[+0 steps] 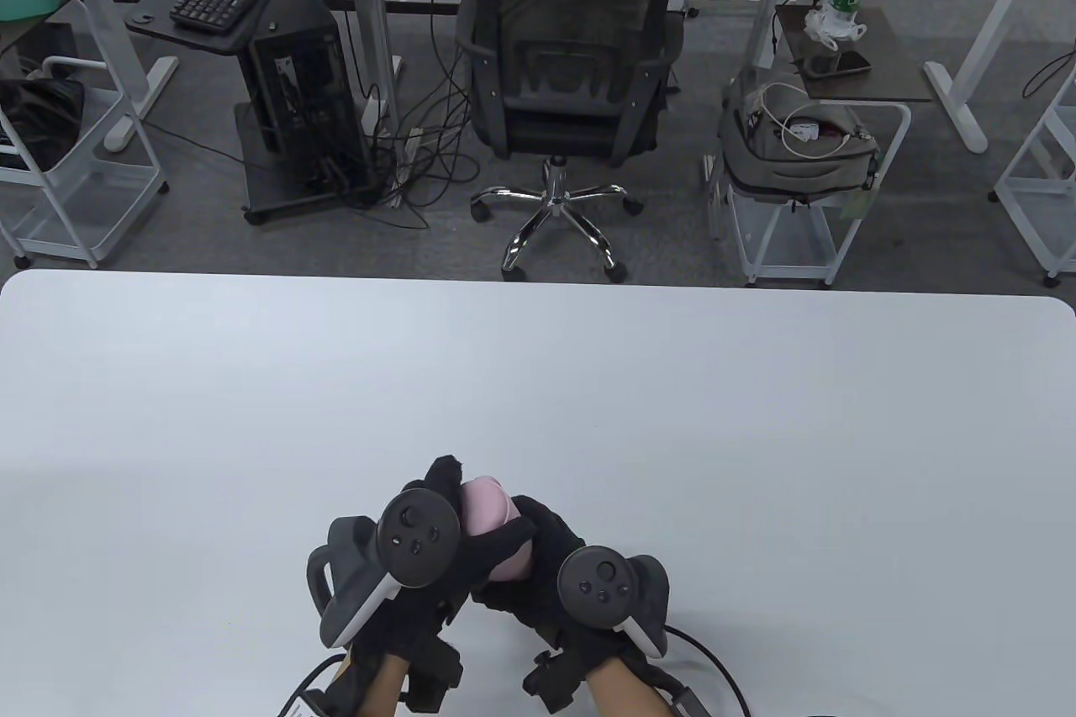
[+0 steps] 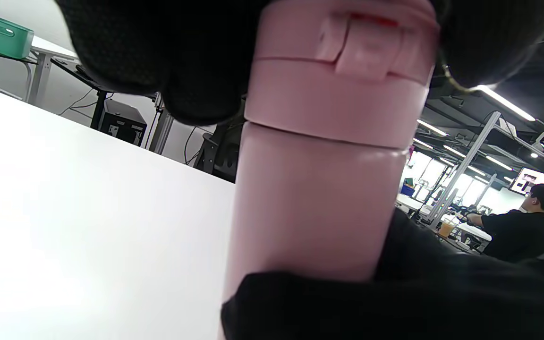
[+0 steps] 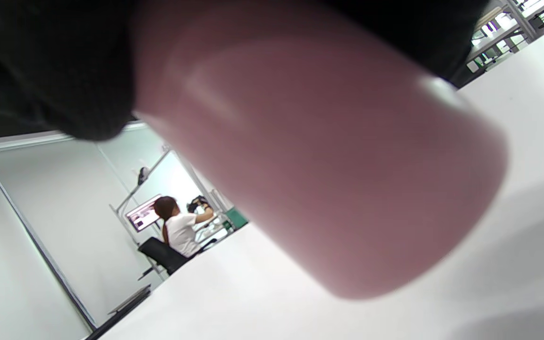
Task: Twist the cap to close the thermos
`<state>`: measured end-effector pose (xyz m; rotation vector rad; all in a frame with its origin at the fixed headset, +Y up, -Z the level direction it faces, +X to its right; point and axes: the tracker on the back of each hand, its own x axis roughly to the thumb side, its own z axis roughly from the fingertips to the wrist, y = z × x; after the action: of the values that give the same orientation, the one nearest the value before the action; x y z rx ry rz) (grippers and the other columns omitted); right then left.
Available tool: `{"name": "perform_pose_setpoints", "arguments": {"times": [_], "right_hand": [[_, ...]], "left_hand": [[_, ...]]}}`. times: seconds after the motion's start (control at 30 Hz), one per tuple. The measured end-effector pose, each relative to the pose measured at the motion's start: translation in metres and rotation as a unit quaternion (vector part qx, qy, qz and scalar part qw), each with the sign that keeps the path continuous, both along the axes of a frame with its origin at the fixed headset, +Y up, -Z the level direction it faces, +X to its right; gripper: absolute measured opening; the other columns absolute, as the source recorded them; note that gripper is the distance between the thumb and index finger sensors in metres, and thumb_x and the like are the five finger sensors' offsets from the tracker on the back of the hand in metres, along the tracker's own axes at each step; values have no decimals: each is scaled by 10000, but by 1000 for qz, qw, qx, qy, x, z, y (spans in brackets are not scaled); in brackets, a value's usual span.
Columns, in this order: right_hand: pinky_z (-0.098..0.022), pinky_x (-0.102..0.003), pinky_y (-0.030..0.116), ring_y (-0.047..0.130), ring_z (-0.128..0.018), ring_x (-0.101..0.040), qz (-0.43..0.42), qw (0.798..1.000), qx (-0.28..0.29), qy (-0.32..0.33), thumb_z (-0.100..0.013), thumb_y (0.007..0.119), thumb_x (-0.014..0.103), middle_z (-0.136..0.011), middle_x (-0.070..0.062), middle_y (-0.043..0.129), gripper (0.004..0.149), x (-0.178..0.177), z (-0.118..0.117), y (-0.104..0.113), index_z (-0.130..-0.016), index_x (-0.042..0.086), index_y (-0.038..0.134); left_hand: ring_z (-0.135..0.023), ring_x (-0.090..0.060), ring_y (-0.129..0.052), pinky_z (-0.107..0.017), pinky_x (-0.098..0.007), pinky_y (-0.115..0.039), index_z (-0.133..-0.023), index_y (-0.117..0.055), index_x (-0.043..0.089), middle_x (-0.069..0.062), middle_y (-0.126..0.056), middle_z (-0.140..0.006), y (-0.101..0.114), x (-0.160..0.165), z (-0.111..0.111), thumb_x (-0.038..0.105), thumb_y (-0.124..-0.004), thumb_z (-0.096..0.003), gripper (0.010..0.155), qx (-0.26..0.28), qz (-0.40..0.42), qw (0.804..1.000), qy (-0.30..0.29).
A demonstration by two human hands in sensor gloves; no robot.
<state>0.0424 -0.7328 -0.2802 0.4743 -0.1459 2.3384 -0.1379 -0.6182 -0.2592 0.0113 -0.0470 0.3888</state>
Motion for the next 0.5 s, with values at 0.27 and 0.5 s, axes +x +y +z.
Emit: {"name": "perform_pose_setpoints", "arguments": {"times": [0.27,0.5], "right_hand": [[-586,-551,745,688,-879,-513,0,1000,0,10,-310,849,553,-1025,-324,549,1044,-1,-1,0,-1066,13,372],[-588,-550,745,687,-882,-508,-1,1000,3,20,-305,853,552,-1025,-319,549,1047,-1,0,1,-1066,16,372]], "left_hand": [[-854,-290,-923,-655,-571,-782,-1132,-641,140,-182,-813,-1043,0,-2,-2,642,-880,-485,852,42,23,997,-53],[-977,-333,-837,-727,-565,-740,-1133,-641,206,-127,-749,-1136,-1,-5,-7,402,-911,-442,767,36,66,987,-141]]}}
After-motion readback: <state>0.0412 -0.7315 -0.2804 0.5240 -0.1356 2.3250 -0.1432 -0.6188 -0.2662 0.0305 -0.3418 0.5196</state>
